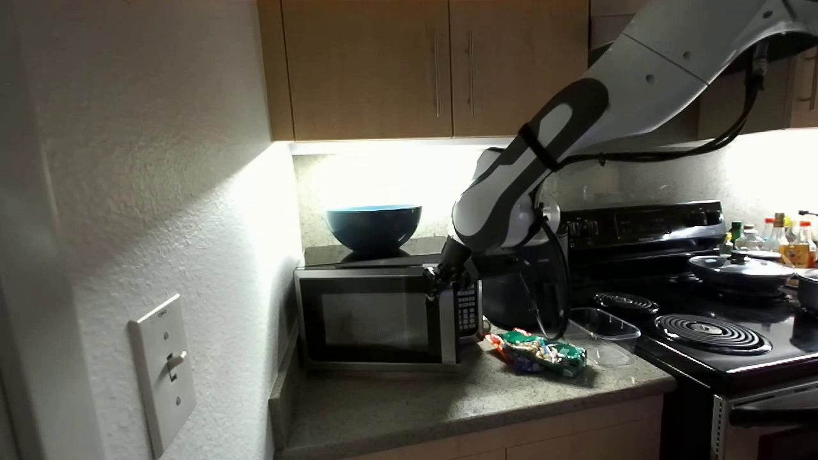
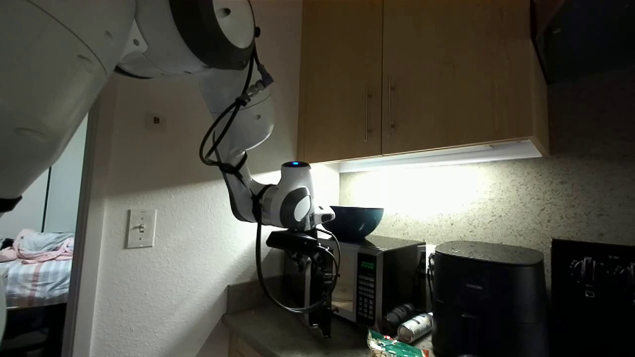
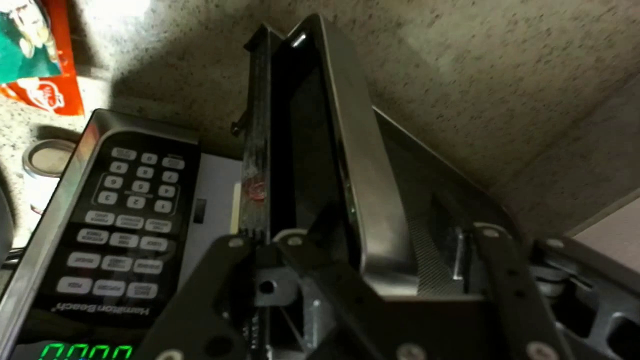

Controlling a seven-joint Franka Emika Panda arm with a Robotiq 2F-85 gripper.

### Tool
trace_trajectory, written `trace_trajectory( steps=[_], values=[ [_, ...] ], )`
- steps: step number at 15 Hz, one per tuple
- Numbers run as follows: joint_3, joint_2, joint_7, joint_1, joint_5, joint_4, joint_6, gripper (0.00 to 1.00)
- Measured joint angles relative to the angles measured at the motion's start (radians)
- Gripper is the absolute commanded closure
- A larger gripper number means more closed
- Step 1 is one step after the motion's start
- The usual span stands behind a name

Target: Open the microwave door

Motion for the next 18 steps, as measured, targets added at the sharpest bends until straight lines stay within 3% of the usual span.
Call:
trace_trajectory(
  steps=[3,12,14,18],
  values=[
    [0.034,-0.053,-0.046,0.006,0.016,-0.043,-0.062,0.0],
    [0.033,-0.19,-0.12,0.063,0.019,-0.168,-0.062,0.0],
    [0.02,-0.218,-0.123,0.073,0.015,-0.199,-0.011,0.0],
    [0.02,-0.268,-0.124,0.073,0.016,-0.23,0.224,0.0]
  ],
)
